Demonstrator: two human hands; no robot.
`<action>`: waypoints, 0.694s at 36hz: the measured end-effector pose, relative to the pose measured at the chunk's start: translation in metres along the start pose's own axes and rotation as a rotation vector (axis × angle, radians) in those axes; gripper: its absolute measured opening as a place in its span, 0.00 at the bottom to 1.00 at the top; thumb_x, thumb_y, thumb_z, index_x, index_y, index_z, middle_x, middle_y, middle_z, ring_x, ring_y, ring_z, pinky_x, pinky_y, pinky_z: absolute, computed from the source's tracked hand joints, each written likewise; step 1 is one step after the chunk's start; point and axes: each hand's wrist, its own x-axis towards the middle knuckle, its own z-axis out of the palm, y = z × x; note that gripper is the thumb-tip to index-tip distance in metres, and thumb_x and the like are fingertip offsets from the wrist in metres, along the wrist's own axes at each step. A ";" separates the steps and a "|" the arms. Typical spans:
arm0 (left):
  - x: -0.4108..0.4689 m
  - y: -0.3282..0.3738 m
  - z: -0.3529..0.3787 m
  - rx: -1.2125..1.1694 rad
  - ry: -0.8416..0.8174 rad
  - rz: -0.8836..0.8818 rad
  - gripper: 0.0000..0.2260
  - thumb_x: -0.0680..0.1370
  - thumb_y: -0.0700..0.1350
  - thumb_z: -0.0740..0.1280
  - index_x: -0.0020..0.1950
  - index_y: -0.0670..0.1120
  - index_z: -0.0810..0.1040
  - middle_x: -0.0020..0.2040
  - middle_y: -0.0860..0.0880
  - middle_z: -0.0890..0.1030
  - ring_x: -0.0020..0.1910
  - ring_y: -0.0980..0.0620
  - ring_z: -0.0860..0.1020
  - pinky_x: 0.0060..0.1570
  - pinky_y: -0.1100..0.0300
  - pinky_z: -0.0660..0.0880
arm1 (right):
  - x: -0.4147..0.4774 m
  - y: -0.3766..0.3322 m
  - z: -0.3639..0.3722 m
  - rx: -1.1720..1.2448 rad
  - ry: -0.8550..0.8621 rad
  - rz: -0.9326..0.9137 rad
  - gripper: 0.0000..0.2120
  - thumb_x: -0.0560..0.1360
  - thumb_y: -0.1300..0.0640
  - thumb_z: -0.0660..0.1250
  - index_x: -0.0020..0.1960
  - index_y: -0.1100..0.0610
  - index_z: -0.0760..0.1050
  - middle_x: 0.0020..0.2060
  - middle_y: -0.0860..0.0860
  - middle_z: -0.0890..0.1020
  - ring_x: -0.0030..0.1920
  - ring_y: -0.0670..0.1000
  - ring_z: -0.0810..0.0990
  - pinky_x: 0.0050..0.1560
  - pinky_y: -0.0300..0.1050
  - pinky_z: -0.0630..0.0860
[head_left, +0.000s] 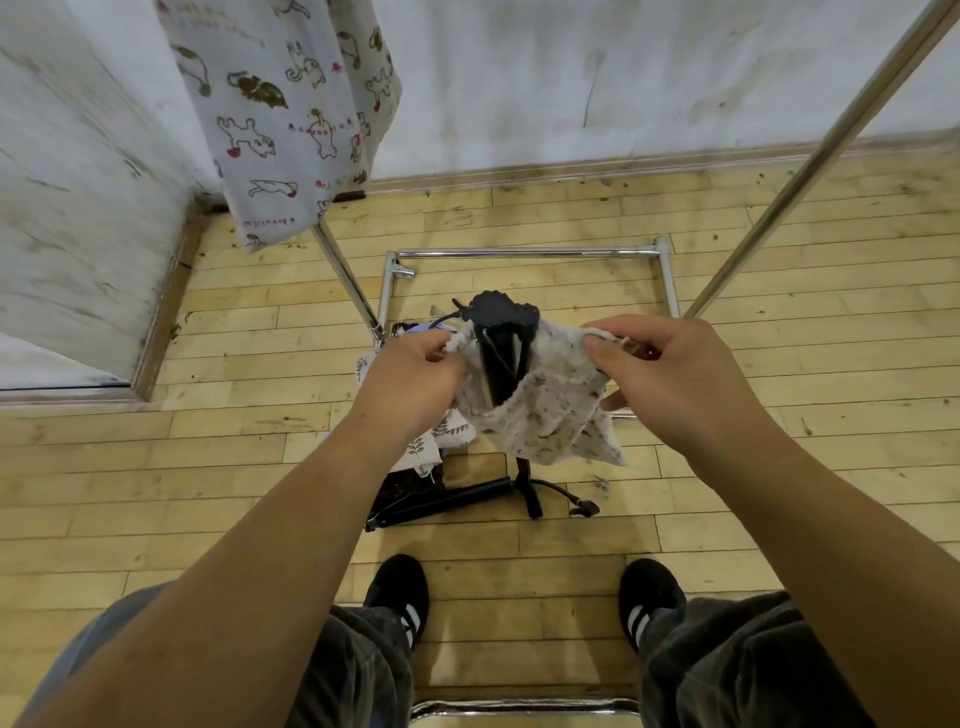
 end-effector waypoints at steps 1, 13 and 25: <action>0.001 -0.001 -0.001 0.012 0.013 0.014 0.10 0.77 0.45 0.63 0.51 0.47 0.84 0.47 0.36 0.84 0.47 0.34 0.83 0.54 0.34 0.80 | 0.000 0.000 0.000 -0.022 0.006 -0.010 0.07 0.80 0.53 0.69 0.49 0.43 0.85 0.40 0.47 0.86 0.38 0.53 0.86 0.45 0.49 0.86; 0.007 -0.010 -0.015 0.378 0.234 0.139 0.12 0.83 0.42 0.65 0.62 0.51 0.84 0.52 0.52 0.85 0.47 0.54 0.80 0.40 0.76 0.66 | 0.002 -0.001 -0.004 -0.087 0.071 -0.016 0.09 0.78 0.57 0.71 0.52 0.42 0.84 0.42 0.52 0.81 0.43 0.56 0.83 0.45 0.54 0.85; 0.006 -0.010 -0.015 0.070 0.163 0.109 0.09 0.82 0.43 0.67 0.56 0.54 0.84 0.45 0.55 0.83 0.27 0.63 0.73 0.32 0.70 0.71 | 0.004 -0.001 -0.006 -0.025 0.119 -0.003 0.09 0.79 0.57 0.69 0.50 0.43 0.84 0.43 0.50 0.84 0.30 0.42 0.75 0.27 0.28 0.71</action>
